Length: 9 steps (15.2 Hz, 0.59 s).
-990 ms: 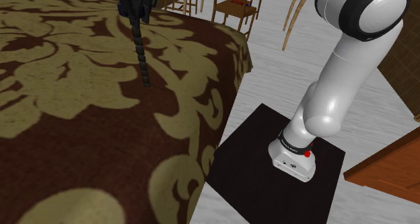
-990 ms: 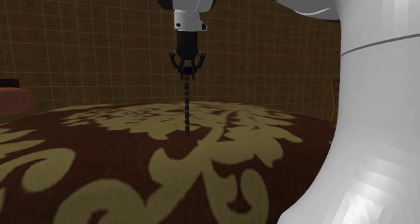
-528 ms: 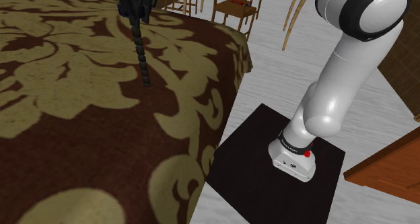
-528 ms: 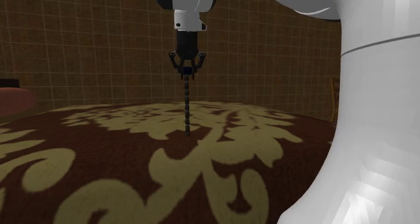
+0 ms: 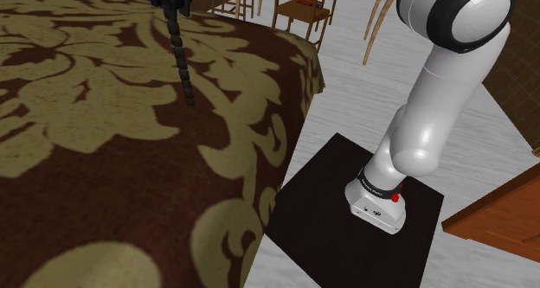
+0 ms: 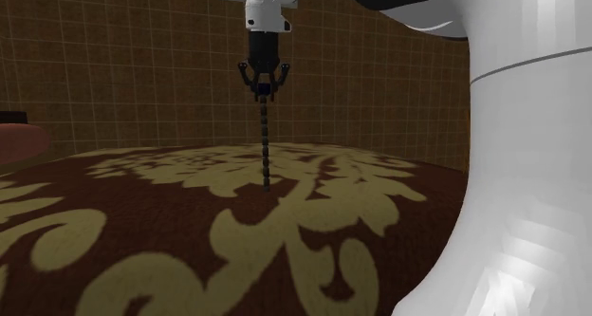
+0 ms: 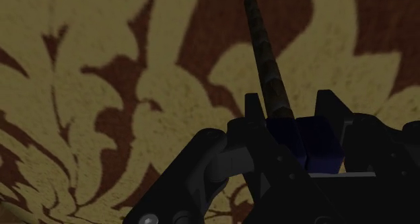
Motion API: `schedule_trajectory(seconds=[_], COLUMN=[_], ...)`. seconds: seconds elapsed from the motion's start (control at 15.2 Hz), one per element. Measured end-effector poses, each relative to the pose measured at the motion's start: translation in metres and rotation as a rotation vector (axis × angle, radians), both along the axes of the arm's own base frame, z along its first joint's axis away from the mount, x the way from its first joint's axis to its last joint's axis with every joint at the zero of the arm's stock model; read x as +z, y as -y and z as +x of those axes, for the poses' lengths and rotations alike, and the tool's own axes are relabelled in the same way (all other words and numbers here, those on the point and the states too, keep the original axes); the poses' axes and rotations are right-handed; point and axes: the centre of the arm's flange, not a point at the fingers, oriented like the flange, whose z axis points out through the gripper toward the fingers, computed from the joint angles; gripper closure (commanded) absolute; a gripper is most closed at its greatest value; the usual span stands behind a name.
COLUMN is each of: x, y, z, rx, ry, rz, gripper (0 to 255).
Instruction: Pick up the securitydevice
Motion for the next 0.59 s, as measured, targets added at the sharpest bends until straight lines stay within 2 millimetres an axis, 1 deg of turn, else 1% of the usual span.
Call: schedule_trajectory(seconds=[0.46, 0.59], x=[0.038, 0.046], y=[-0.001, 0.0], z=[-0.001, -0.001], rx=[0.0, 0.0], ry=[0.0, 0.0], rz=[0.0, 0.0], gripper=[255, 255])
